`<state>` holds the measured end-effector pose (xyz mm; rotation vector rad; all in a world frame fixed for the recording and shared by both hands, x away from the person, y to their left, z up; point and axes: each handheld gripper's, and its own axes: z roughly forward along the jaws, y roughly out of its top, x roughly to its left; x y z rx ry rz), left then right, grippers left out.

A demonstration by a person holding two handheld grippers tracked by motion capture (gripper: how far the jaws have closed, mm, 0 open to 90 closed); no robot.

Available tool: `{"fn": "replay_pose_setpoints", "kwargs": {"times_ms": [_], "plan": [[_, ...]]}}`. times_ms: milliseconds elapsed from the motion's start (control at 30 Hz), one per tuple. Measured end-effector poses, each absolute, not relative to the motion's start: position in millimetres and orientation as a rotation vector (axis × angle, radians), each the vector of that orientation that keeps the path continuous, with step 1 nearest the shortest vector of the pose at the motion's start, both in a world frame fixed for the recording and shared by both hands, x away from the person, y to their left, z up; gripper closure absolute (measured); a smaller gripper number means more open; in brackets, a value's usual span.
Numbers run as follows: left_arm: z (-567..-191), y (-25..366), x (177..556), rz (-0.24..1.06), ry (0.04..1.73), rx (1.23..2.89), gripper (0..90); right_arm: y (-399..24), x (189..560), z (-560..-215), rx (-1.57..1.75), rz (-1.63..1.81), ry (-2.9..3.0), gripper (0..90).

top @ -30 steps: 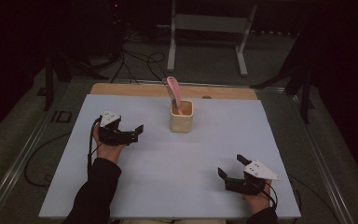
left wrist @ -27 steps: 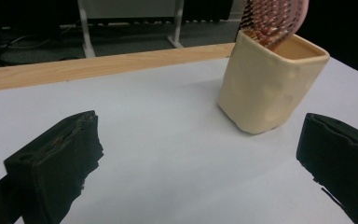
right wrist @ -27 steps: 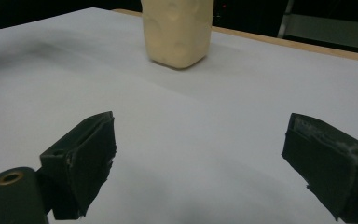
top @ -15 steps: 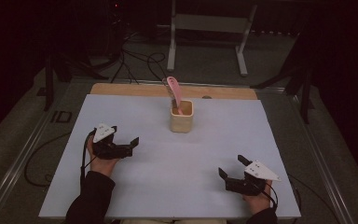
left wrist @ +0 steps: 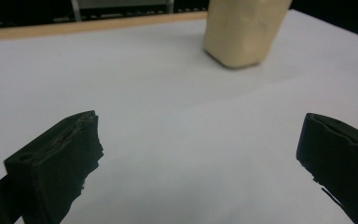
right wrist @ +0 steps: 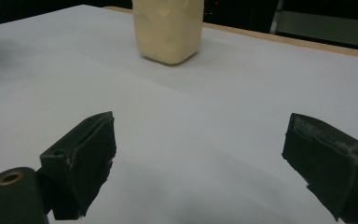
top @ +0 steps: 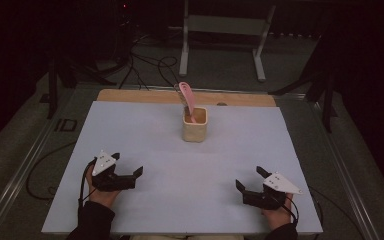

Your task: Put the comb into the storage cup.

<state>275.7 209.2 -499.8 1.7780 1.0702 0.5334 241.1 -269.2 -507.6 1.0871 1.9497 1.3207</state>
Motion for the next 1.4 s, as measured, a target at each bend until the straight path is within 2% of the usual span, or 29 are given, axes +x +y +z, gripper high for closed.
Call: {"fn": "replay_pose_setpoints", "kwargs": {"times_ms": [467, 800, 1400], "plan": [[-511.4, 228.4, 249.5, 0.571, 1.095, 1.804, 0.0, -271.5, 240.4, -505.2, 1.078, 1.341, 1.940, 9.3], [-507.8, 232.4, 238.2, 0.621, 1.031, 1.840, 0.0, -281.7, 240.3, -503.0, 1.098, 1.357, 1.915, 9.2], [-503.2, 245.4, 234.9, 0.664, 1.059, 1.753, 0.0, -284.1, 241.8, -503.3, 1.116, 1.358, 1.932, 9.1]]}}
